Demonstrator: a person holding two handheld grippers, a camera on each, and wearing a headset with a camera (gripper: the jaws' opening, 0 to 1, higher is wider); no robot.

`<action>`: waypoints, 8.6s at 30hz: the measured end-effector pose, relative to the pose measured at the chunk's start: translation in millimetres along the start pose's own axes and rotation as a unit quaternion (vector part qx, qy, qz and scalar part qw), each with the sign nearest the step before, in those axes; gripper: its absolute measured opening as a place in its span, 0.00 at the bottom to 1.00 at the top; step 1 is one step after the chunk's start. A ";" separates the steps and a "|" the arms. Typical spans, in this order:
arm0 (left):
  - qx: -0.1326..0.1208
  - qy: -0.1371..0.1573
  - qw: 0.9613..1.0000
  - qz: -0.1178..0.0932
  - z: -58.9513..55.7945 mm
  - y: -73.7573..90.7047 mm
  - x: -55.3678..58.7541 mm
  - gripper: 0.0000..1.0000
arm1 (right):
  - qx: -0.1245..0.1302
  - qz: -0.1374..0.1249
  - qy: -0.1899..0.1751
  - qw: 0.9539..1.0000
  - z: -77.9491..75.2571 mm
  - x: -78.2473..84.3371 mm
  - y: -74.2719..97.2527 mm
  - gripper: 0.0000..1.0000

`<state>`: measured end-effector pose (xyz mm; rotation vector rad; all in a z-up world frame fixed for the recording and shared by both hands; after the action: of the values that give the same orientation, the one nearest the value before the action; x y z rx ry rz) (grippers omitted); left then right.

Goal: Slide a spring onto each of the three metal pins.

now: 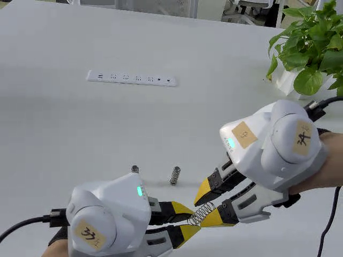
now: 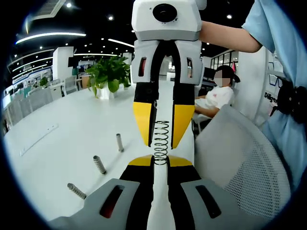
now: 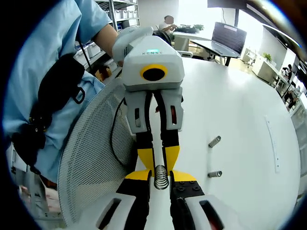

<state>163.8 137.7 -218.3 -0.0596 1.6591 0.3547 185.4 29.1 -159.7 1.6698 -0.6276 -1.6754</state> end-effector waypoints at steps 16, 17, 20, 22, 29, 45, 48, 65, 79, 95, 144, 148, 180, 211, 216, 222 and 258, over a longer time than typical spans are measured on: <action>0.011 -0.001 1.000 -0.016 2.3 -0.1 -5.3 0.06 | 0.008 0.012 -0.022 1.000 -0.3 -1.9 1.0 0.08; 0.012 0.000 1.000 -0.016 2.1 -0.6 -5.0 0.06 | 0.008 0.012 -0.028 0.999 -0.6 -1.8 0.8 0.08; 0.014 0.002 1.000 -0.017 1.4 -0.9 -4.0 0.06 | 0.005 0.016 -0.036 0.999 -0.4 -1.4 -0.1 0.07; 0.016 0.003 1.000 -0.017 1.2 -1.1 -3.0 0.06 | 0.005 0.018 -0.037 0.999 0.2 -1.6 -1.2 0.07; 0.010 0.002 1.000 -0.016 3.5 -0.2 0.1 0.07 | 0.005 0.017 -0.029 0.999 -1.6 -0.7 -4.0 0.07; -0.063 0.026 0.998 -0.006 17.3 16.7 20.0 0.29 | 0.010 0.013 -0.025 1.000 -17.1 18.2 -5.7 0.07; -0.085 0.030 0.996 -0.004 22.8 24.4 23.5 0.36 | 0.014 0.022 -0.030 0.999 -20.9 22.9 -4.5 0.07; -0.178 0.052 0.982 0.013 50.2 68.0 42.3 0.74 | 0.051 0.038 -0.030 0.998 -42.8 43.0 10.9 0.07; -0.195 0.047 0.979 0.024 54.5 75.4 49.1 0.99 | 0.088 0.081 -0.012 0.993 -69.7 63.3 29.5 0.07; -0.200 0.053 0.978 0.028 58.9 73.7 54.1 0.99 | 0.084 0.125 0.006 0.989 -100.2 74.4 29.0 0.07; -0.204 0.081 0.975 0.042 60.6 75.7 71.6 0.93 | 0.019 0.170 -0.001 0.985 -117.0 104.5 -13.5 0.08; -0.205 0.084 0.974 0.043 61.5 76.9 73.7 0.93 | 0.015 0.171 -0.004 0.985 -118.0 107.2 -19.8 0.08; -0.194 0.083 0.976 0.051 61.5 72.2 70.0 0.93 | 0.015 0.165 -0.020 0.986 -118.1 124.2 -35.0 0.12; -0.208 0.077 0.974 0.042 57.3 75.7 58.3 0.93 | 0.105 0.041 -0.113 0.987 -80.6 142.8 -10.5 0.99; -0.212 0.075 0.974 0.041 56.6 79.0 55.1 0.94 | 0.117 0.035 -0.126 0.985 -65.7 146.5 -3.8 0.99; -0.212 0.070 0.974 0.045 56.0 82.0 53.5 0.94 | 0.138 0.016 -0.139 0.980 -43.2 149.7 3.5 0.99; -0.206 0.060 0.976 0.044 48.2 86.0 52.6 0.94 | 0.270 -0.111 -0.227 0.929 33.0 145.6 6.6 0.99</action>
<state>182.4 241.0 -256.6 -0.3233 1.6863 0.7715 161.6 -88.2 -249.2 1.7674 -1.2552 -2.2288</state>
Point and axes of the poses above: the centre of the closed fingertips' face, and the gripper's own axes: y roughly backward along the fingers, z roughly to its left, x roughly out of its underside, the point moved 9 cm from there along y, roughly backward along the fingers, and after that the axes turned 11 degrees about -z, right-handed, at the moved point
